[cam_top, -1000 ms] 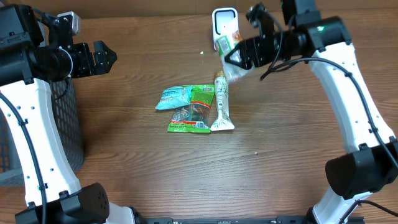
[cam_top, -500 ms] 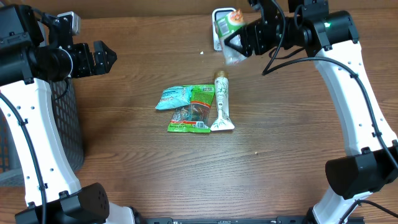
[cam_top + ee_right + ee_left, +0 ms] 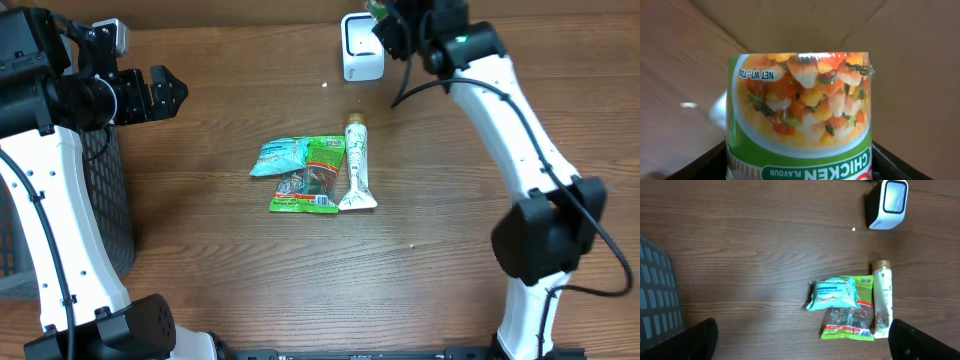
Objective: Scan the item barcode
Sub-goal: 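Carry the cup noodle to the white scanner at the back, then hold the cup noodle's barcode in front of the scanner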
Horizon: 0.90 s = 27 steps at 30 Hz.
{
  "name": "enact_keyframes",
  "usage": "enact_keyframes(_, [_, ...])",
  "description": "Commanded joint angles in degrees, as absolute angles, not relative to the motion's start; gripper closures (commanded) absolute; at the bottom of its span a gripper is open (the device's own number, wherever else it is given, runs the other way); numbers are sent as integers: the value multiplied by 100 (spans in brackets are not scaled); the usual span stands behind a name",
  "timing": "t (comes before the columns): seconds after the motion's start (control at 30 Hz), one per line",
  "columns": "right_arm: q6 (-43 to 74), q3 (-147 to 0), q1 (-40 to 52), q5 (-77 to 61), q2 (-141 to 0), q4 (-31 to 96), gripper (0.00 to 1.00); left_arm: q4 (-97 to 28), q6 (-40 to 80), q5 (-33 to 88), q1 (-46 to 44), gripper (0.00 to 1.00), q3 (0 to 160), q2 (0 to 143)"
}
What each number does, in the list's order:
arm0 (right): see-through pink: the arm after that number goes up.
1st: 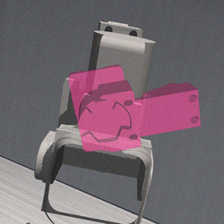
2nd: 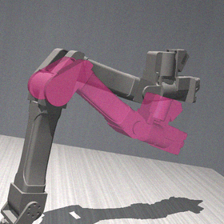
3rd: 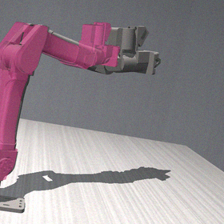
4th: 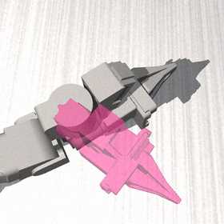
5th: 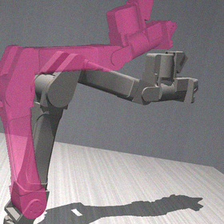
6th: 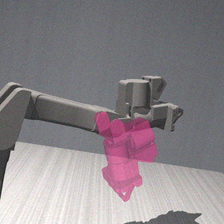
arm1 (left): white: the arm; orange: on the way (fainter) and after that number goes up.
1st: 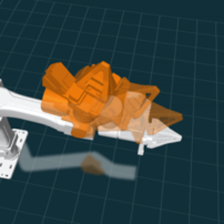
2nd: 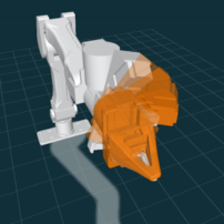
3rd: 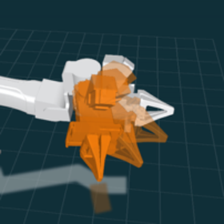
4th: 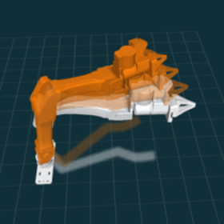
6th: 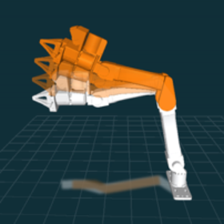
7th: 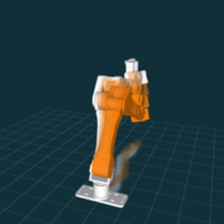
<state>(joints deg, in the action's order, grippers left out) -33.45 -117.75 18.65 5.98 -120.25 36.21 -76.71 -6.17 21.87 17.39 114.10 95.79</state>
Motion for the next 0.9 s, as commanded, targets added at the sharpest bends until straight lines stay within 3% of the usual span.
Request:
enact_keyframes(0.0, [-4847,-11922,2143,1894,-12285,2976,65,-7664,-600,2165,1769,0,11469,9557])
enact_keyframes(0.33, [-6606,-11922,2324,2449,-13364,1378,61,-7664,-600,2165,1769,0,11469,9557])
enact_keyframes(0.7, [-7131,-11922,2147,2471,-13913,43,61,-7664,-600,2165,1769,0,11469,9557])
enact_keyframes(0.87, [-7301,-11922,2115,2226,-14018,12,61,-7664,-600,2165,1769,0,11469,9557])
